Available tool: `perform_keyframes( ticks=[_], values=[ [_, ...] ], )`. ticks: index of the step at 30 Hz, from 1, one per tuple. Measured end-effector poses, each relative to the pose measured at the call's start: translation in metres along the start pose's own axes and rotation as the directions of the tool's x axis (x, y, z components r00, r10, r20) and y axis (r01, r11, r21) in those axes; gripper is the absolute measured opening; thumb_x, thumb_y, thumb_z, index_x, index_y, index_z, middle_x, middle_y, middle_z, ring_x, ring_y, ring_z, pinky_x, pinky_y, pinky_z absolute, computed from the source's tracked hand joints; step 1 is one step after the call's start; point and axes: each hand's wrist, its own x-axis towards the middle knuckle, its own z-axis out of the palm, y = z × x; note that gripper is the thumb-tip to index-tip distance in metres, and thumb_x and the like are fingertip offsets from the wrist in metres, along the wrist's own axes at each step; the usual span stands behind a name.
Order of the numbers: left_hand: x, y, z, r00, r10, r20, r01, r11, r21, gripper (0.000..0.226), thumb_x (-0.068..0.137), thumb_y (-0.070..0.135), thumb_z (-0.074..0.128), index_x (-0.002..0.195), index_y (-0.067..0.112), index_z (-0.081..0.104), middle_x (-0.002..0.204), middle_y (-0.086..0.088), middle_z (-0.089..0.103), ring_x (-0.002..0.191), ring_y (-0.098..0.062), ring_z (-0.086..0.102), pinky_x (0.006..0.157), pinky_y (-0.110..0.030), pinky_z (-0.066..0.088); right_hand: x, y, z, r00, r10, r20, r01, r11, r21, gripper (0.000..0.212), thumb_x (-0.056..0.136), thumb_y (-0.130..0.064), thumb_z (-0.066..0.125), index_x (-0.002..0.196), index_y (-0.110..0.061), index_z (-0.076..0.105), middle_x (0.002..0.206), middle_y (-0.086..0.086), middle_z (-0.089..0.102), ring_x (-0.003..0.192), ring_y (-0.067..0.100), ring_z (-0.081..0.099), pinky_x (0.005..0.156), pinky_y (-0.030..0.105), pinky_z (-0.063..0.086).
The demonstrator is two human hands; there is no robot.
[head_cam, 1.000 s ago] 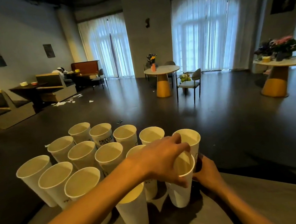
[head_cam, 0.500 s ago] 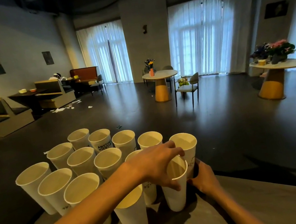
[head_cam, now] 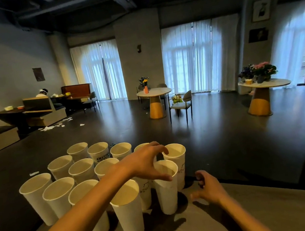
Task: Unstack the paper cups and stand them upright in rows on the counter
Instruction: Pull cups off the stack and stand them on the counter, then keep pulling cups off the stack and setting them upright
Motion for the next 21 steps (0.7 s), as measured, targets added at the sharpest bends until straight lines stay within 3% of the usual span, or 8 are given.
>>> perform_keyframes(
  ticks=[2, 5, 11, 15, 21],
  values=[
    [-0.011, 0.009, -0.006, 0.999, -0.009, -0.035, 0.009, 1.0, -0.006, 0.077, 0.072, 0.06, 0.079, 0.138, 0.034, 0.049, 0.142, 0.012, 0.045, 0.126, -0.013, 0.049, 0.094, -0.027, 0.049, -0.014, 0.001, -0.01, 1.0, 0.0, -0.021, 0.0, 1.0, -0.012, 0.088, 0.072, -0.01, 0.083, 0.145, -0.02, 0.037, 0.144, 0.003, 0.046, 0.131, 0.022, 0.048, 0.104, 0.037, 0.048],
    [-0.031, 0.025, -0.007, 0.994, -0.023, -0.103, 0.02, 0.999, -0.032, 0.066, 0.076, 0.055, 0.078, 0.134, 0.033, 0.052, 0.139, 0.012, 0.047, 0.122, -0.01, 0.049, 0.089, -0.022, 0.046, -0.04, 0.003, -0.021, 0.998, -0.039, -0.058, 0.039, 0.999, 0.002, 0.085, 0.073, -0.013, 0.083, 0.145, -0.021, 0.037, 0.141, 0.003, 0.049, 0.126, 0.018, 0.051, 0.099, 0.032, 0.051],
    [-0.05, 0.081, 0.009, 0.981, 0.003, -0.192, -0.03, 0.99, -0.135, 0.048, 0.084, 0.043, 0.075, 0.127, 0.031, 0.056, 0.126, 0.013, 0.055, 0.108, -0.005, 0.056, 0.087, -0.024, 0.056, -0.095, 0.009, -0.044, 0.989, -0.136, -0.066, 0.139, 0.989, 0.057, 0.076, 0.078, -0.022, 0.08, 0.142, -0.027, 0.041, 0.14, -0.003, 0.048, 0.121, 0.01, 0.051, 0.095, 0.028, 0.05],
    [-0.043, 0.121, 0.029, 0.98, 0.042, -0.196, -0.078, 0.981, -0.18, 0.044, 0.084, 0.042, 0.075, 0.123, 0.033, 0.058, 0.12, 0.014, 0.059, 0.106, -0.004, 0.059, 0.084, -0.025, 0.058, -0.133, 0.015, -0.067, 0.985, -0.153, -0.081, 0.162, 0.981, 0.108, 0.073, 0.078, -0.024, 0.08, 0.141, -0.03, 0.043, 0.138, -0.01, 0.049, 0.117, 0.004, 0.052, 0.095, 0.024, 0.048],
    [-0.027, 0.196, 0.088, 0.966, 0.234, -0.114, -0.26, 0.88, -0.397, 0.038, 0.085, 0.028, 0.078, 0.119, 0.026, 0.062, 0.11, 0.012, 0.065, 0.1, -0.002, 0.064, 0.086, -0.022, 0.057, -0.209, 0.044, -0.099, 0.952, -0.15, -0.266, 0.209, 0.955, 0.209, 0.061, 0.077, -0.009, 0.079, 0.128, -0.029, 0.051, 0.117, -0.014, 0.06, 0.108, 0.004, 0.06, 0.085, 0.016, 0.052]
  ],
)
